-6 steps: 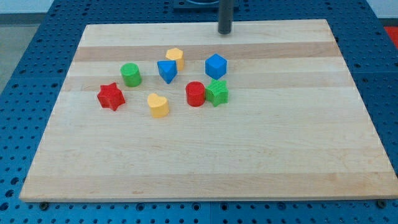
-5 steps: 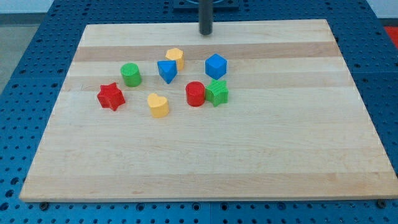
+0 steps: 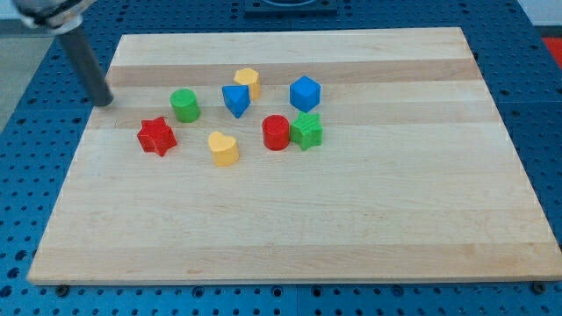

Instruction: Touch the bottom of yellow heart

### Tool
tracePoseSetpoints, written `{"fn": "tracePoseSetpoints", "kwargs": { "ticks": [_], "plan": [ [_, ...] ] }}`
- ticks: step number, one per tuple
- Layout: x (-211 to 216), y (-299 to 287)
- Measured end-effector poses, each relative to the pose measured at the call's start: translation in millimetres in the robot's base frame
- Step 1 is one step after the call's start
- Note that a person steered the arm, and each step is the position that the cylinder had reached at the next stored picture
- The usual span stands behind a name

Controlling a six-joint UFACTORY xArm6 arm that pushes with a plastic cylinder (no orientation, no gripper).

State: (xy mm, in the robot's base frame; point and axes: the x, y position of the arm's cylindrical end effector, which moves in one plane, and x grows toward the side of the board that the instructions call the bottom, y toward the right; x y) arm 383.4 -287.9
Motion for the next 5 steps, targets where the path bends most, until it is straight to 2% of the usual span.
{"fn": "tracePoseSetpoints", "kwargs": {
  "ticks": [1,2,3,4,5],
  "plan": [
    [79,53],
    [141,104],
    [139,189],
    [104,204],
    [101,197]
  ]
}}
